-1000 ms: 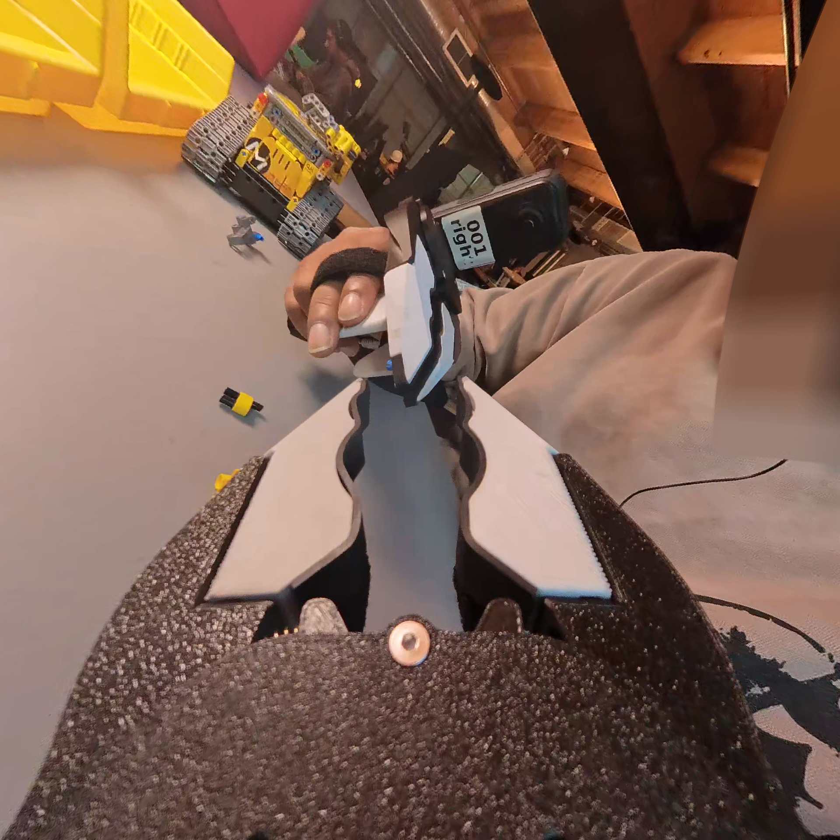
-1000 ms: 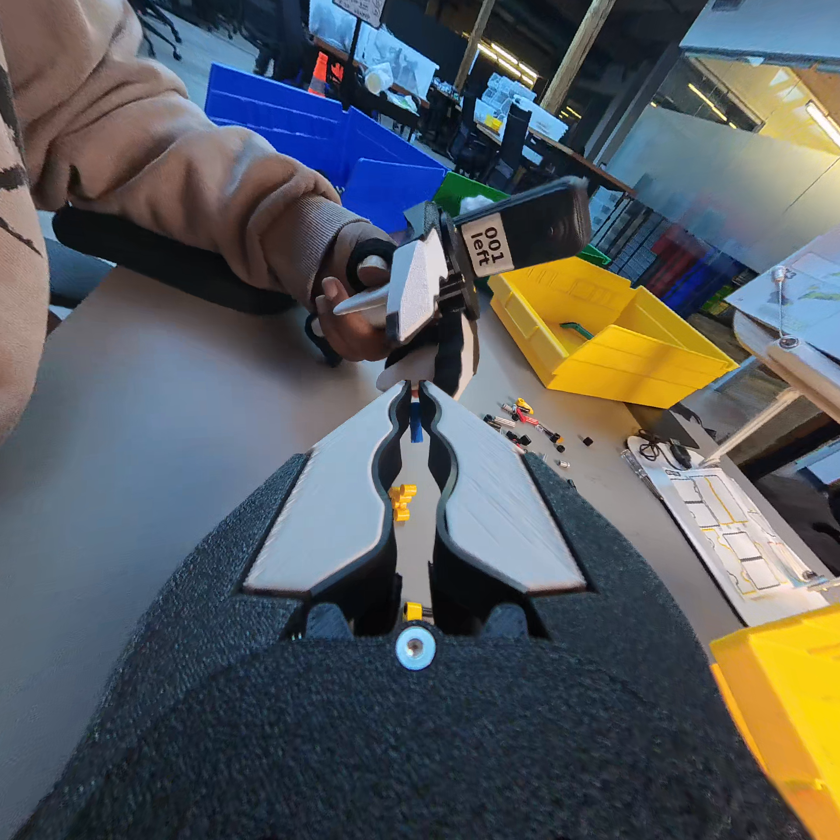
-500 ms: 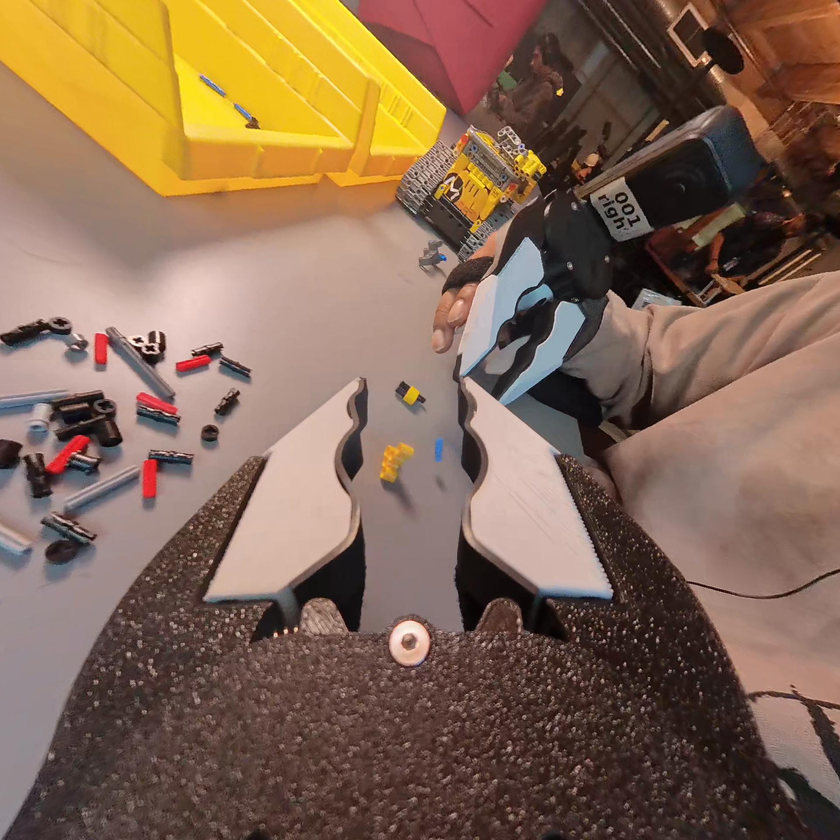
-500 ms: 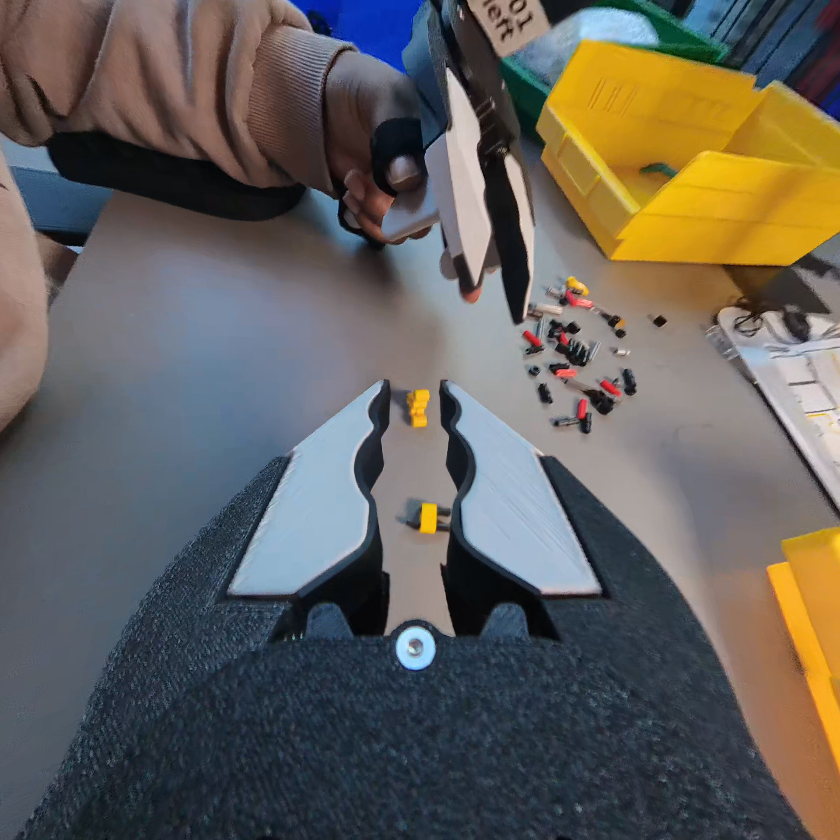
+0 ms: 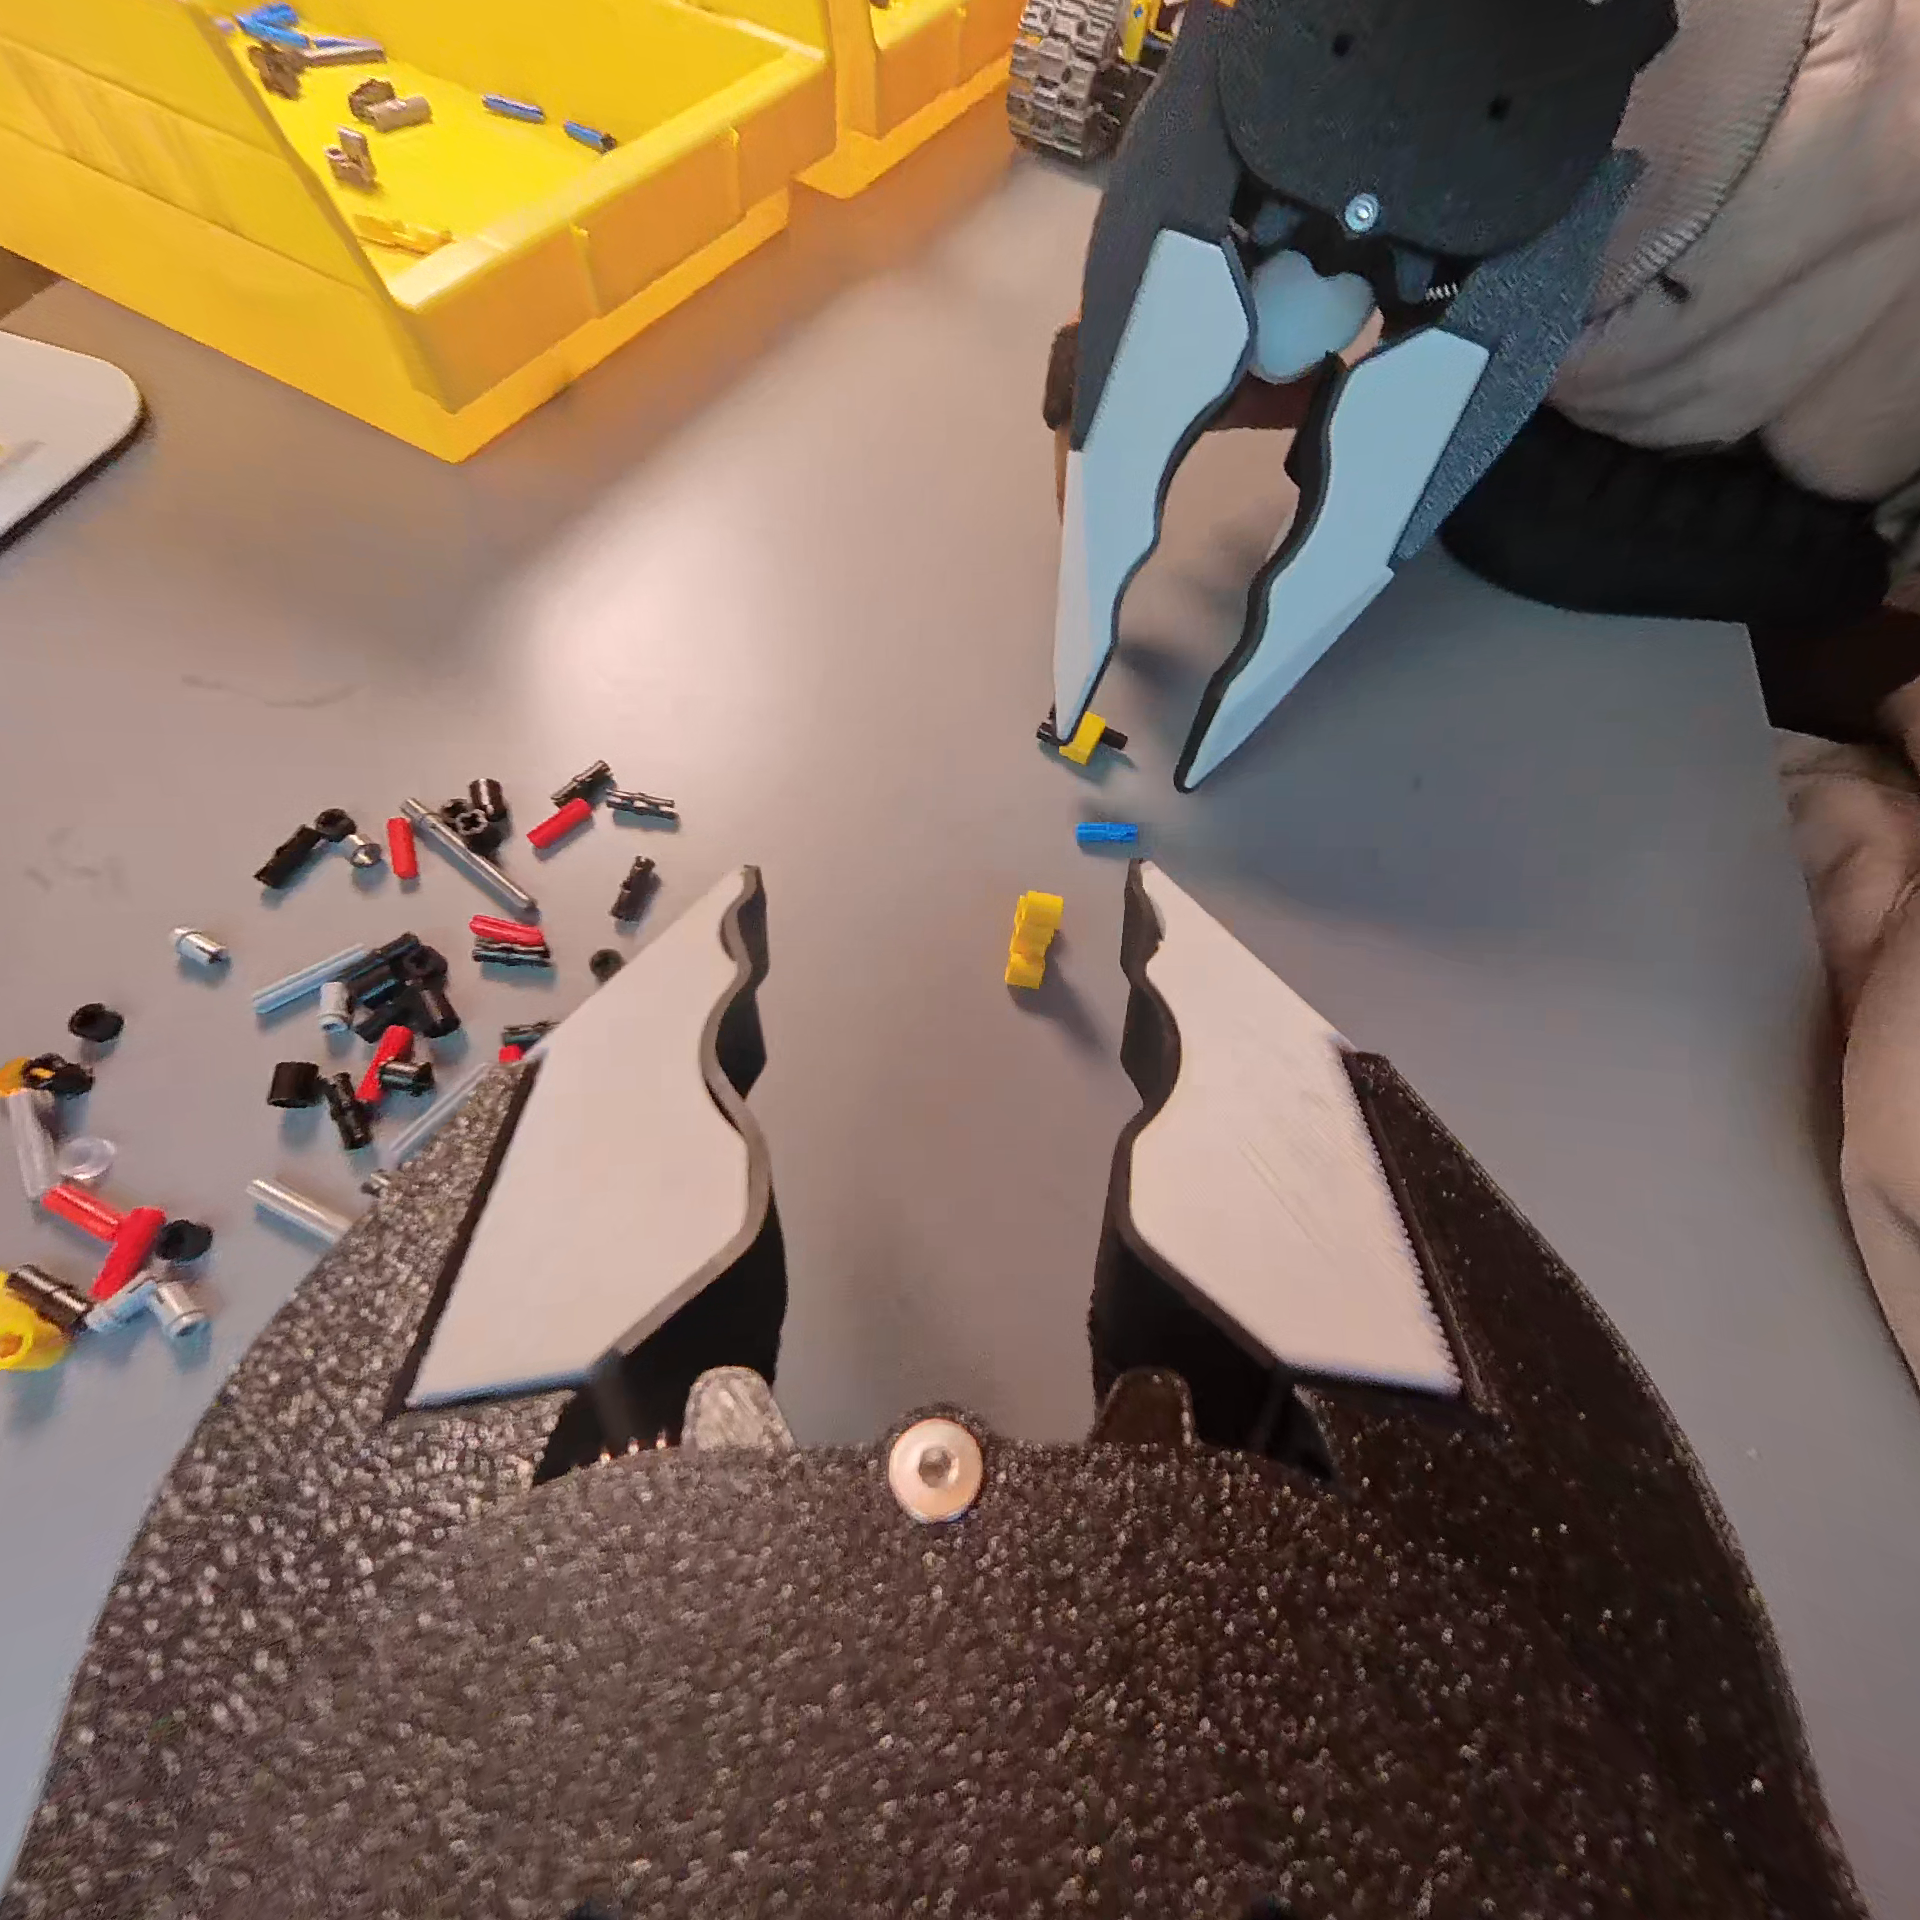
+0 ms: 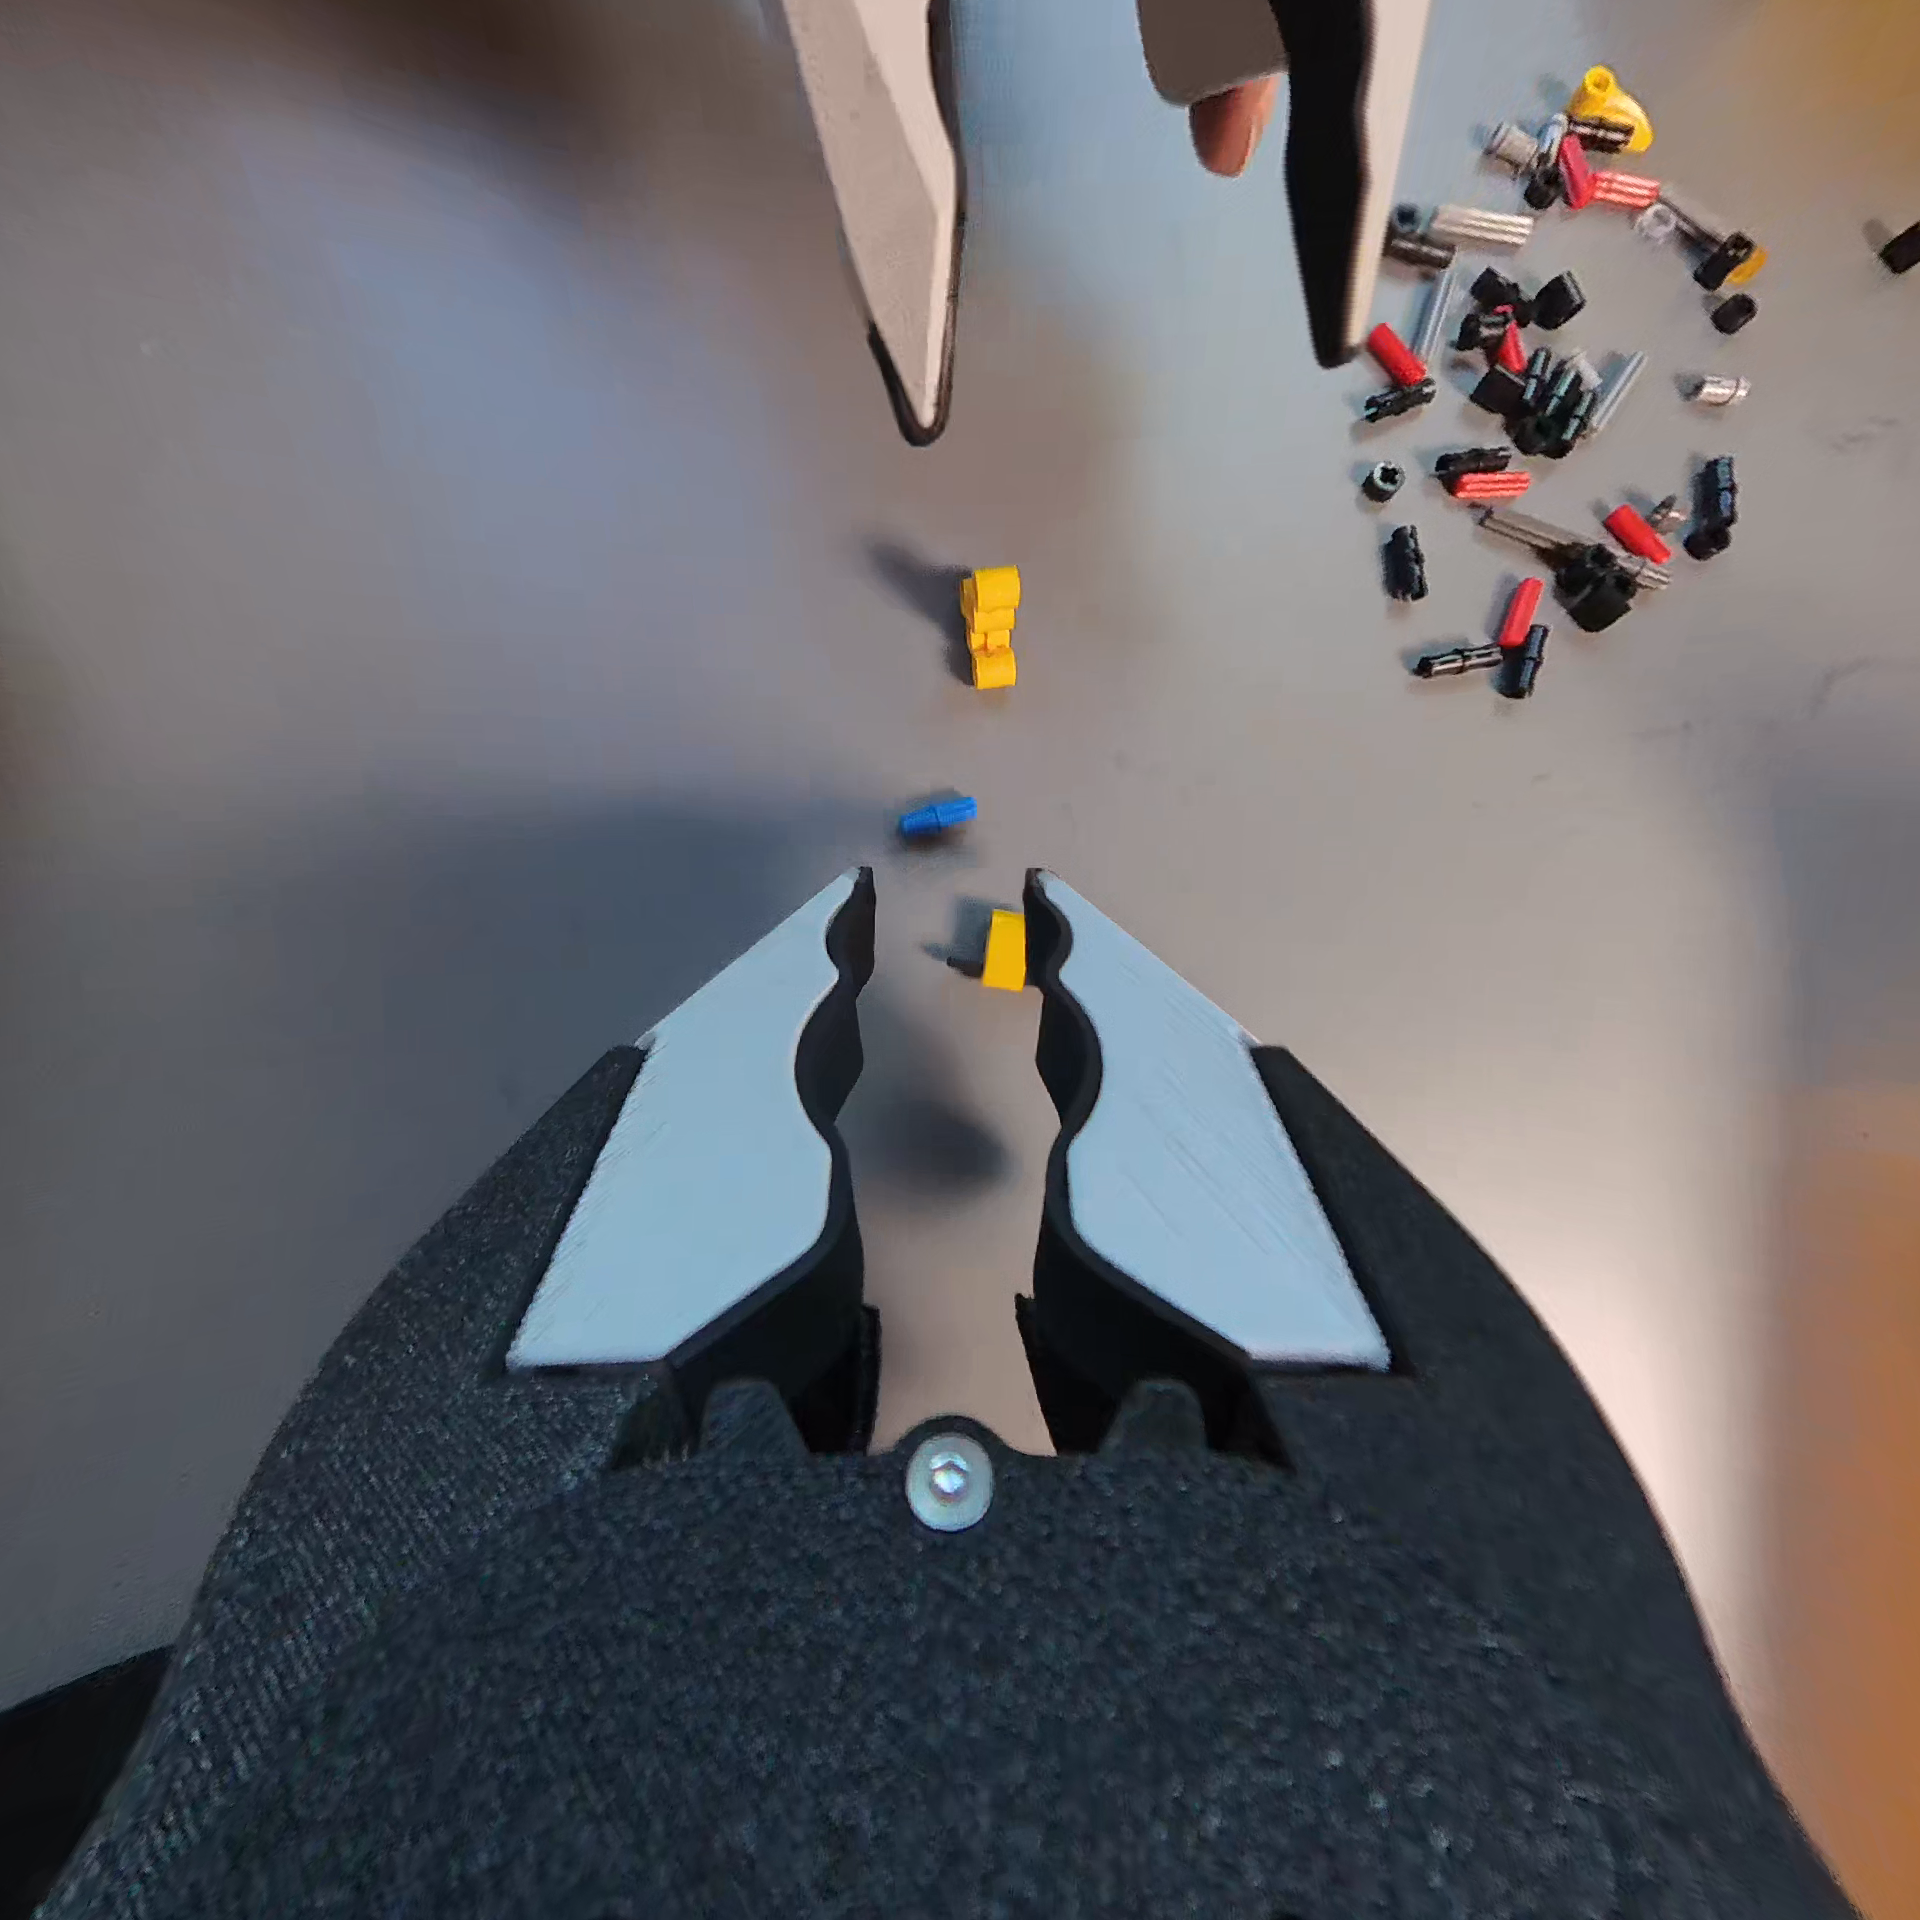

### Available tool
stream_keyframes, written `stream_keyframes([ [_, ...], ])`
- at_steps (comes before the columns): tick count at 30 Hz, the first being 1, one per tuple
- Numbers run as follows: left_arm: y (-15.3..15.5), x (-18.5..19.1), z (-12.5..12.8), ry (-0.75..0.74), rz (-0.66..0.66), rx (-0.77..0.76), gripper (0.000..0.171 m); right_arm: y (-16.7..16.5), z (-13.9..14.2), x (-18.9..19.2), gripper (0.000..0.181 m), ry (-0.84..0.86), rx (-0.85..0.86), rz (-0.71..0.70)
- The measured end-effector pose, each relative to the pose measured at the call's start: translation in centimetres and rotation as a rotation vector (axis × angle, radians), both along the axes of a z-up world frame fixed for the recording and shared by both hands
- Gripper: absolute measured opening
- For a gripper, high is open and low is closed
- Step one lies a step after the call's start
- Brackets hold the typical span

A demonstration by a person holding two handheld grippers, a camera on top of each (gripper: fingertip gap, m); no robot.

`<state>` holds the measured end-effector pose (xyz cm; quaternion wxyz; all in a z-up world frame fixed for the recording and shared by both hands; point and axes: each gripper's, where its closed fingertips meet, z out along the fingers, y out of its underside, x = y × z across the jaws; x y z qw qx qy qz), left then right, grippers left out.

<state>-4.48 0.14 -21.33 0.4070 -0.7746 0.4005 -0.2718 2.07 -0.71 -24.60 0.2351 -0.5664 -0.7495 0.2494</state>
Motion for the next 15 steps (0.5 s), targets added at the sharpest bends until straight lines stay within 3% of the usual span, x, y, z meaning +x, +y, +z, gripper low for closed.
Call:
stream_keyframes([
  [8, -1.6, 0.8, -3.7, 0.184, -0.086, -0.040, 0.048, -1.1, -0.5, -1.5, 0.026, -0.011, -0.070, -0.010],
  [15, -1.8, 1.9, -4.4, 0.231, -0.090, 0.001, 0.026, -1.3, -0.9, -2.9, 0.027, -0.071, -0.101, -0.025],
])
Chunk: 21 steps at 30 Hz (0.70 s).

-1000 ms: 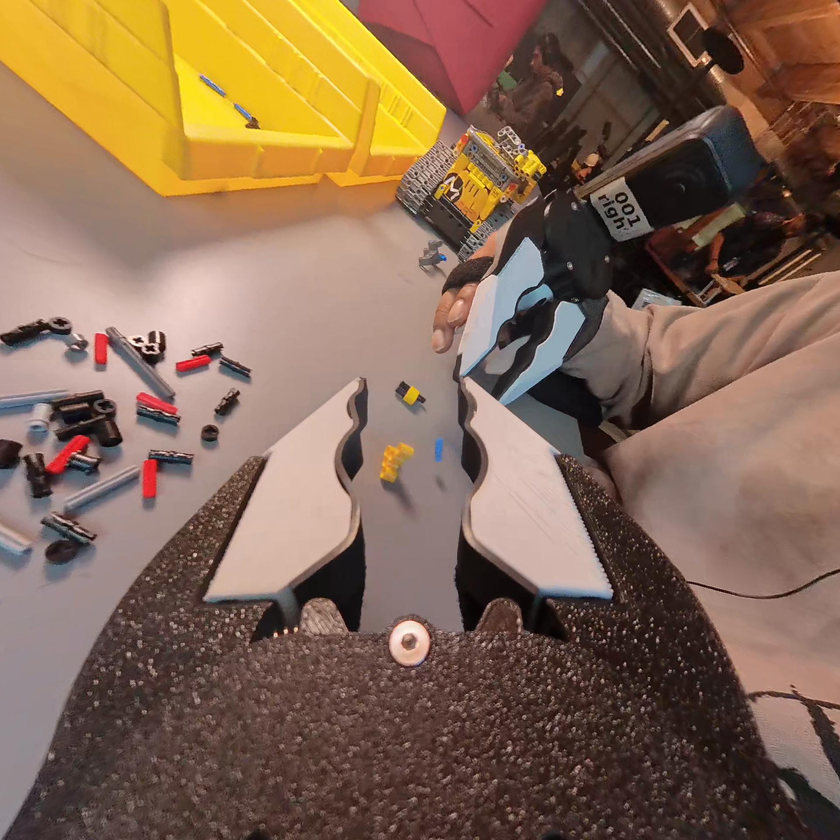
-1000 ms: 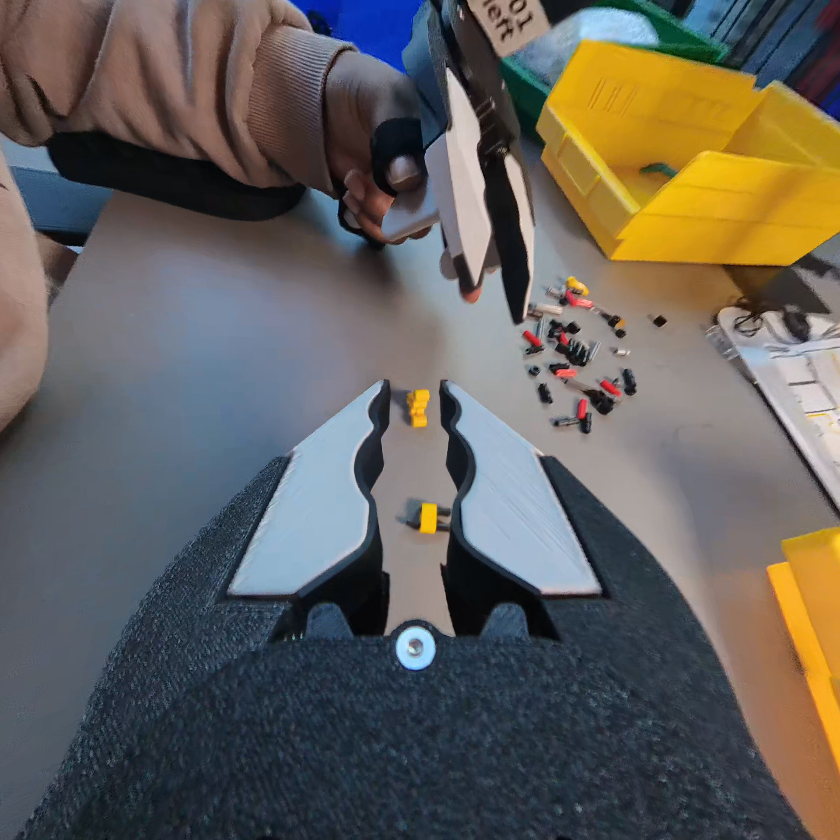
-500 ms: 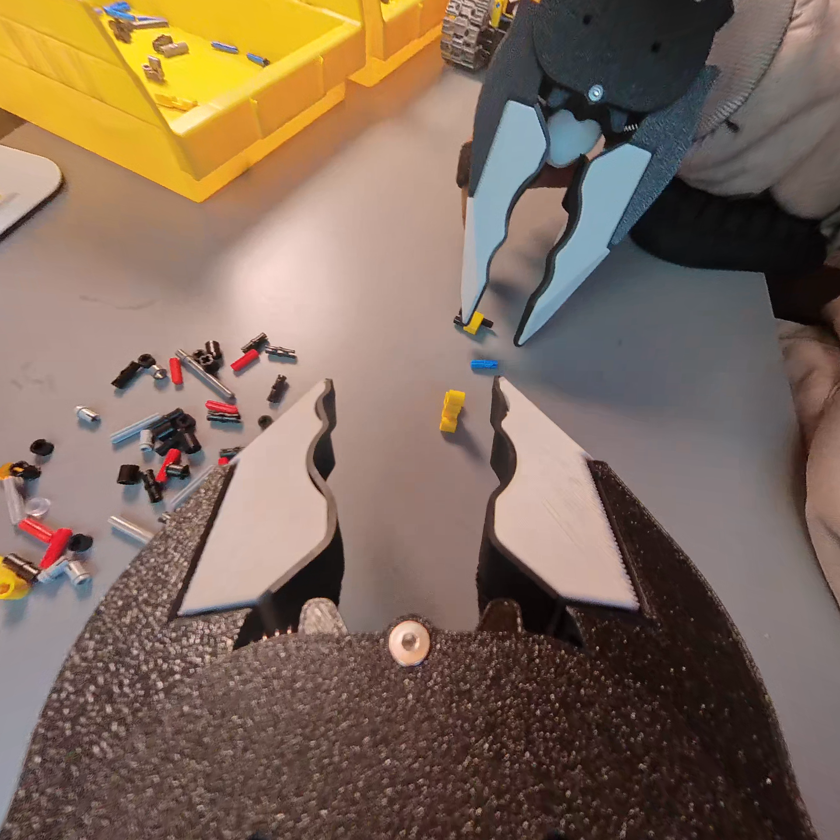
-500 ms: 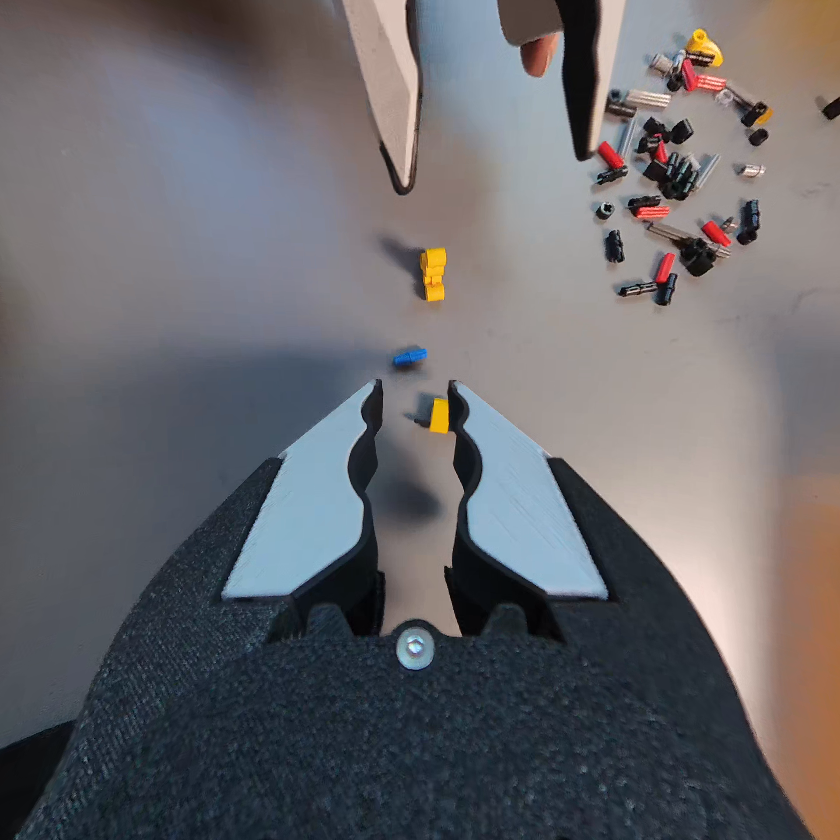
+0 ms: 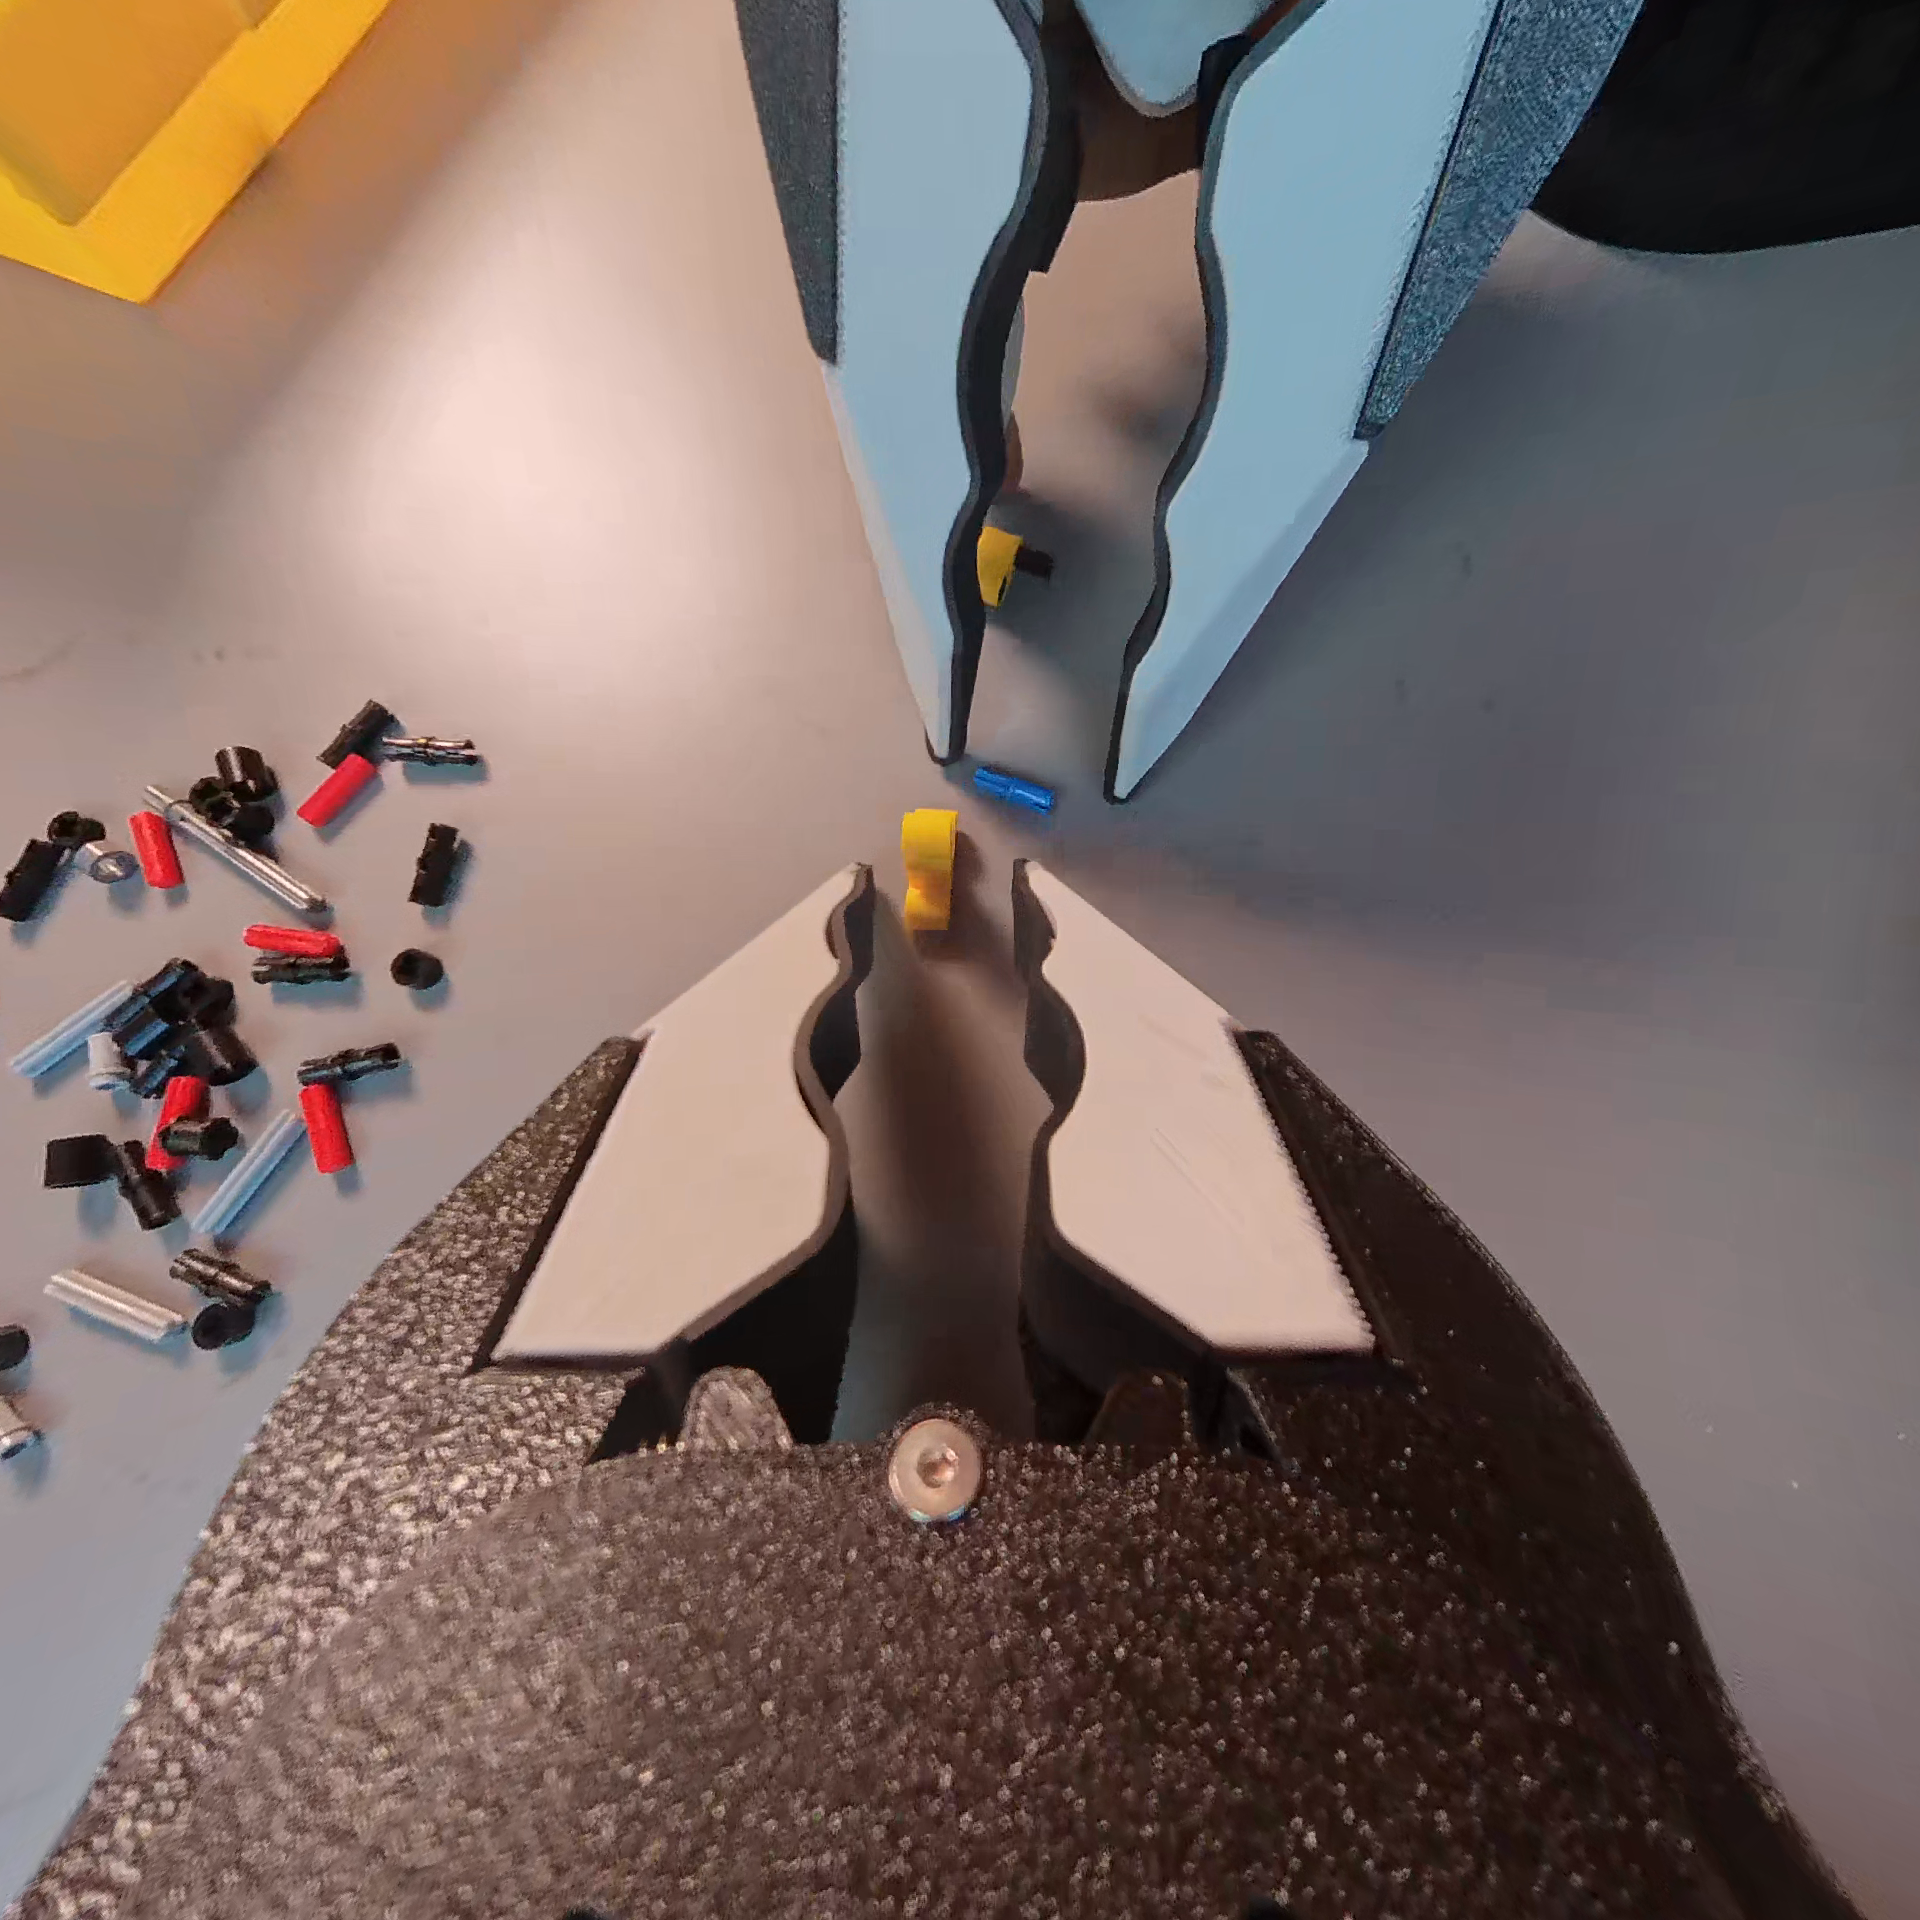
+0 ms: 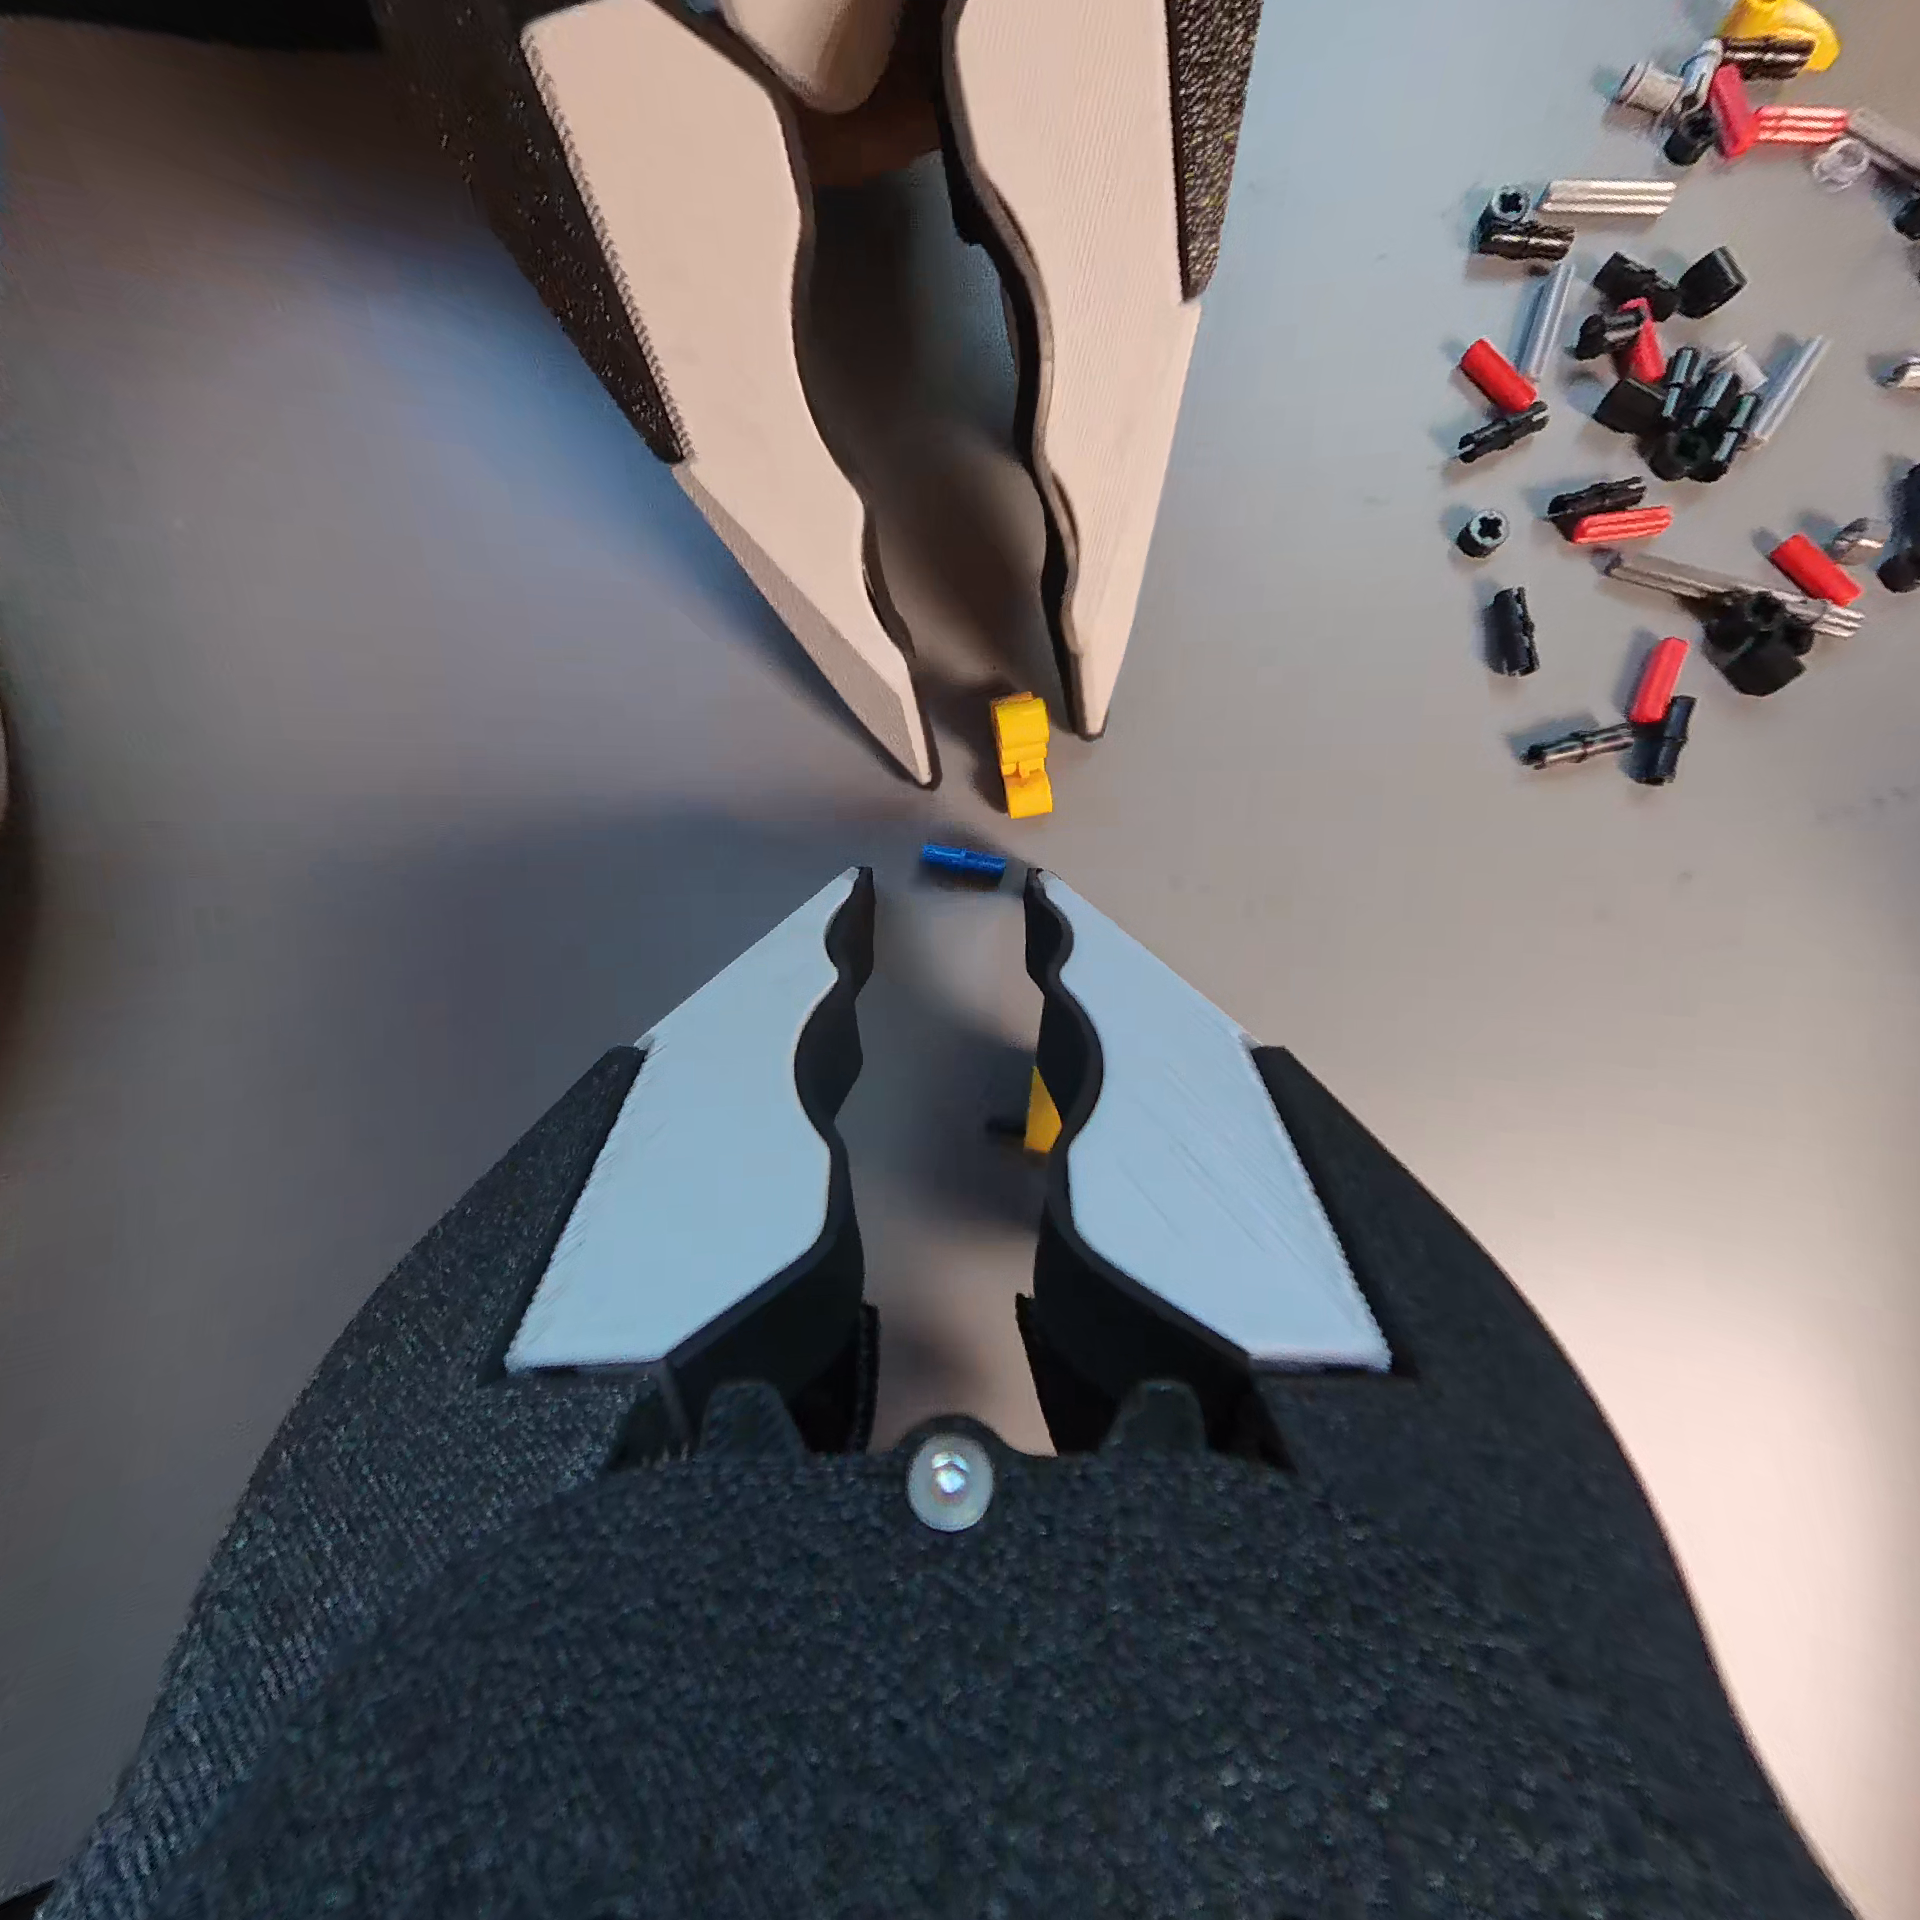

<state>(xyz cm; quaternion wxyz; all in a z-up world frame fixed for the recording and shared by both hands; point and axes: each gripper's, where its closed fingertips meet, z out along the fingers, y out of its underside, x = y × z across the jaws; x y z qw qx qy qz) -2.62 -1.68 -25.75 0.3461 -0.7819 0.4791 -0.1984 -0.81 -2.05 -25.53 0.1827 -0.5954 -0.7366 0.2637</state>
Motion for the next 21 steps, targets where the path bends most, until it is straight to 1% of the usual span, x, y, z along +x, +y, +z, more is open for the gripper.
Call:
stream_keyframes([
  [2, 0.0, 0.0, 0.0, 0.002, 0.002, 0.008, 0.020, 0.3, 0.0, -0.2, 0.020, -0.009, 0.006, -0.017],
  [3, 0.1, 0.0, 0.0, 0.006, 0.008, 0.014, 0.013, 0.6, -0.1, -0.3, 0.014, -0.009, 0.017, -0.029],
  [5, 0.1, -0.1, 0.0, 0.002, 0.011, 0.010, 0.010, 0.6, -0.1, -0.6, 0.012, -0.007, 0.017, -0.043],
  [8, 0.1, -0.1, 0.0, 0.001, 0.014, 0.008, 0.008, 0.6, -0.1, -0.7, 0.010, -0.016, 0.037, -0.063],
  [10, 0.1, -0.1, 0.0, 0.001, 0.013, 0.007, 0.008, 0.1, -0.1, -1.0, 0.002, -0.005, 0.028, -0.054],
  [13, 0.1, -0.3, 0.0, -0.005, 0.015, -0.004, 0.007, 0.1, 0.0, -0.7, 0.001, -0.001, 0.026, -0.061],
  [15, 0.1, -0.4, 0.1, -0.012, 0.019, -0.013, 0.007, -0.1, 0.6, -0.1, 0.001, 0.016, 0.026, -0.051],
  [17, 0.4, -0.7, 0.1, -0.009, 0.033, -0.006, 0.007, 1.2, 2.3, 0.9, 0.001, 0.055, 0.055, -0.100],
  [18, 0.6, -0.8, 0.3, -0.014, 0.040, -0.002, 0.007, 2.6, 3.7, 1.9, 0.001, 0.080, 0.089, -0.148],
  [19, 0.7, -0.9, 0.5, -0.025, 0.048, 0.004, 0.007, 4.7, 5.6, 3.2, 0.001, 0.106, 0.137, -0.220],
  [21, 1.1, -1.0, 1.4, -0.053, 0.062, 0.030, 0.008, 9.9, 10.0, 6.9, 0.002, 0.156, 0.249, -0.404],
])
